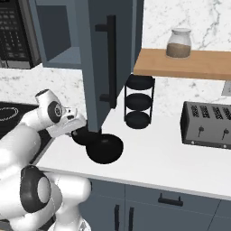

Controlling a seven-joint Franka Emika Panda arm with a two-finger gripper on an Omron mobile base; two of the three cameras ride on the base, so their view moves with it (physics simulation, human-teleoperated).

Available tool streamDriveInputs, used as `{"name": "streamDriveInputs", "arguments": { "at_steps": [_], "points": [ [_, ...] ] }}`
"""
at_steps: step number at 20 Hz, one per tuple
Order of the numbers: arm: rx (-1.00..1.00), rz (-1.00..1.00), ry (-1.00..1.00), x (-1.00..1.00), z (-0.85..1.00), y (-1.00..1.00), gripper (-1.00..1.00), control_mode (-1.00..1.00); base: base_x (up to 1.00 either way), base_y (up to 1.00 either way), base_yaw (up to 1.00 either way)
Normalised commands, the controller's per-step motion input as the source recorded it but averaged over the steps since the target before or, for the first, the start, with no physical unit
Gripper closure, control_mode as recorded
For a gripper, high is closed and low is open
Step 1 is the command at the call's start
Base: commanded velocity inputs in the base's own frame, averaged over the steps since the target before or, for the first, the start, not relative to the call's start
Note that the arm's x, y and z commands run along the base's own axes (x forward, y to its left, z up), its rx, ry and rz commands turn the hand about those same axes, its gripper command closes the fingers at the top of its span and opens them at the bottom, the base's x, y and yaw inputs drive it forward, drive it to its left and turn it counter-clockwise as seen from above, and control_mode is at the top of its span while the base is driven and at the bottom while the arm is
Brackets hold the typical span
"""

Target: Pick up the bowls on the counter and stack them on top of one another in the open cabinet. Place the smaller bowl on top of the larger bowl.

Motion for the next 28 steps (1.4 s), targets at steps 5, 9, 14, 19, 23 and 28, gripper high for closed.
{"name": "streamDriveInputs", "arguments": {
  "at_steps": [5,9,14,19,23,28],
  "points": [
    [0.1,0.03,0.2,0.31,-0.29,-0.74,1.0,-1.0,0.0,0.0,0.0],
    [0.03,0.07,0.16,0.82,-0.27,-0.26,1.0,-1.0,0.0,0.0,0.0],
    [0.0,0.13,0.08,0.65,-0.29,0.0,1.0,-1.0,0.0,0.0,0.0],
    [0.0,0.14,0.13,0.19,-0.52,0.0,1.0,-1.0,0.0,0.0,0.0],
    [0.0,0.09,0.07,0.0,-0.38,0.0,1.0,-1.0,0.0,0.0,0.0],
    [0.0,0.01,0.0,-0.07,0.06,-0.04,-1.0,-1.0,0.0,0.0,0.0]
  ]
}}
